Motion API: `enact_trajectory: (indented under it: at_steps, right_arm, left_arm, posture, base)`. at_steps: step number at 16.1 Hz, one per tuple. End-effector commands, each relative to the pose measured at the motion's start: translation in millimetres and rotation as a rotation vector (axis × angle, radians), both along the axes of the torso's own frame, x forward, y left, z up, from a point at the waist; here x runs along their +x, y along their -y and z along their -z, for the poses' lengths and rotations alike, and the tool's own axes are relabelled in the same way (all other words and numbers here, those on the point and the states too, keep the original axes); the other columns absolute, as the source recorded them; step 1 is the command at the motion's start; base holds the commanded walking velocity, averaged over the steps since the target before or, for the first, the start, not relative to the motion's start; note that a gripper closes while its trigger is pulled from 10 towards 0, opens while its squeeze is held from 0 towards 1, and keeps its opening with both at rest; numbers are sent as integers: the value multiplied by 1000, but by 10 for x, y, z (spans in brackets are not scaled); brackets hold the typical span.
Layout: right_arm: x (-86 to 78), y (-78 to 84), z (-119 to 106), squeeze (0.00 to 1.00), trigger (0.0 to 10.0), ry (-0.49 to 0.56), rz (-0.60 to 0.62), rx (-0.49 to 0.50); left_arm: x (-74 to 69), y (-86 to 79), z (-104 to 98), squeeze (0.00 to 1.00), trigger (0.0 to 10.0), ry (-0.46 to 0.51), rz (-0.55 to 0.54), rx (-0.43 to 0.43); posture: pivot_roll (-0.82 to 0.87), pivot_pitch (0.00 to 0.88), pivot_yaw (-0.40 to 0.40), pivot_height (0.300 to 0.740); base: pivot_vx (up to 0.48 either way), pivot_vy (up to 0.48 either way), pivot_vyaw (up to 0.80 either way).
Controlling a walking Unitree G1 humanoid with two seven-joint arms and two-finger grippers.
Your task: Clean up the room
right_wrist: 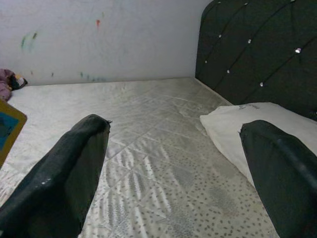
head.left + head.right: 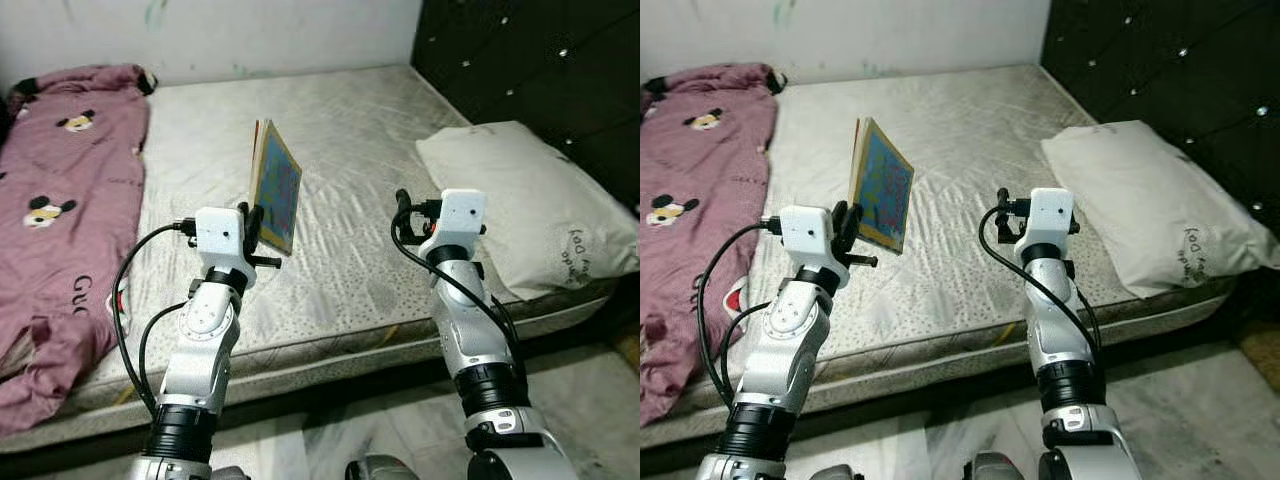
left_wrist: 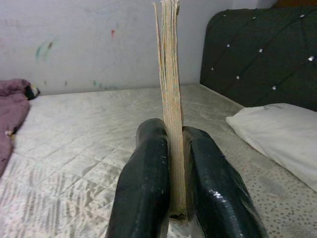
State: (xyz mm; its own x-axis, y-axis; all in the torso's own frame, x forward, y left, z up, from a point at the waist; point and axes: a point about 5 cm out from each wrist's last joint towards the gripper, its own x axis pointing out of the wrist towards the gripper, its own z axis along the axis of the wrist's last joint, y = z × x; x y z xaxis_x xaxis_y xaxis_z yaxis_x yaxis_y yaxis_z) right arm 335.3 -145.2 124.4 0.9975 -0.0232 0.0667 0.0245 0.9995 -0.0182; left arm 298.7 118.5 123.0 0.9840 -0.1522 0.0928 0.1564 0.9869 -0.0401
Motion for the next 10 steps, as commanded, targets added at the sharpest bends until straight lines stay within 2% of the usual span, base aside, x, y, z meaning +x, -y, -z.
enact_trajectory:
  at_steps: [1,10]
  right_arm:
    - [25,-28,-43,0,10000,13,-14,-5]
    - [25,-35,-50,0,10000,21,-25,-26]
  left_arm:
    - [16,-23,-126,0,10000,64,-1,-4]
    - [13,-39,-129,0,10000,69,0,-1]
  posture:
    - [-107,0,26,740]
    - [-107,0,25,740]
  base:
    - [289,0,0]
    - [297,0,0]
